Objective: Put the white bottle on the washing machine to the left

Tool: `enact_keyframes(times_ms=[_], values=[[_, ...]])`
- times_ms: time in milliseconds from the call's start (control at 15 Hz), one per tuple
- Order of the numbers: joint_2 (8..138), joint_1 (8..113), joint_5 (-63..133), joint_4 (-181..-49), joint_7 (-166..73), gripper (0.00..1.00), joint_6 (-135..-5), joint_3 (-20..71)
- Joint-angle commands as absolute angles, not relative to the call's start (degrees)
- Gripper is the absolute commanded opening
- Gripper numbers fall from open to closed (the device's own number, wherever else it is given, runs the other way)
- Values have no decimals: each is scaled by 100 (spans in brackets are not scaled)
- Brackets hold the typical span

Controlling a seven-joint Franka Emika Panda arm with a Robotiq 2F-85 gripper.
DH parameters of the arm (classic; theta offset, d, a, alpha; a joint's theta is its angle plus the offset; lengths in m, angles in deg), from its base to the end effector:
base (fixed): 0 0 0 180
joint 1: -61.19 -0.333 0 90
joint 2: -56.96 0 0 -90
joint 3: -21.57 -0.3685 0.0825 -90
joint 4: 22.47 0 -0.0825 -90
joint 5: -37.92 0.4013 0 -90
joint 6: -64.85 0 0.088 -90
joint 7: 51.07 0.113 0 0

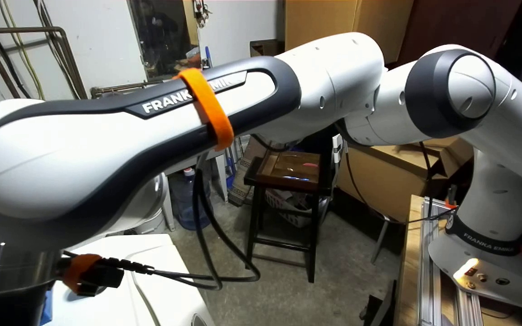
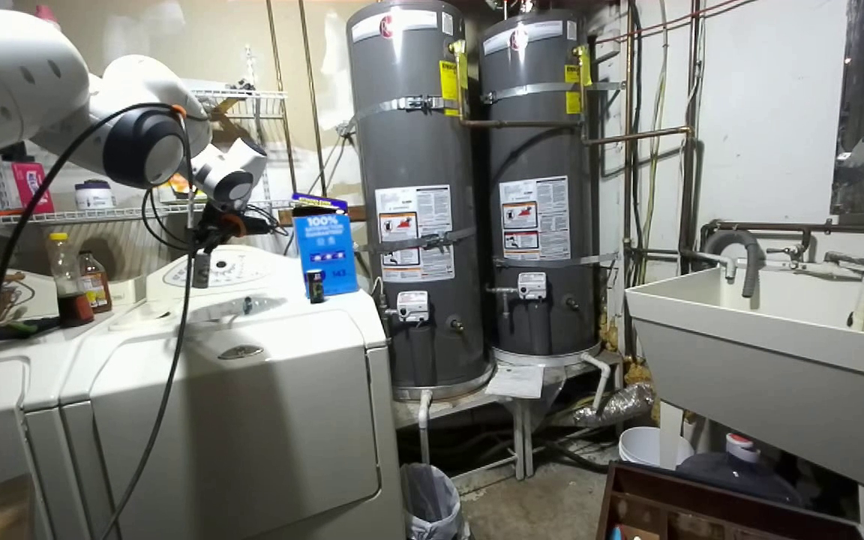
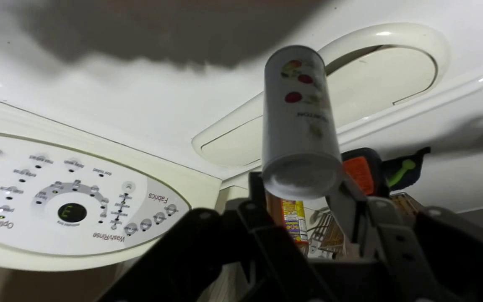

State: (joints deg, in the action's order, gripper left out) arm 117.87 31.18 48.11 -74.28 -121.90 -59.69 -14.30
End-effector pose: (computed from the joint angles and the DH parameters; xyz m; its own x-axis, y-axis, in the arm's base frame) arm 0.5724 0.6629 0.3528 -0.2499 0.6921 0.6772 0.9309 0.3641 -0.0286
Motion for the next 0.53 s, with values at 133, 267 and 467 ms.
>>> enact_keyframes(times_ms=[133, 267, 467], values=[[12107, 2434, 4767, -6513, -11706, 19, -5392, -979], [12172, 2207, 4719, -6314, -11441, 19, -5370, -717], [12332, 1968, 4705, -6047, -11134, 19, -5305, -400]])
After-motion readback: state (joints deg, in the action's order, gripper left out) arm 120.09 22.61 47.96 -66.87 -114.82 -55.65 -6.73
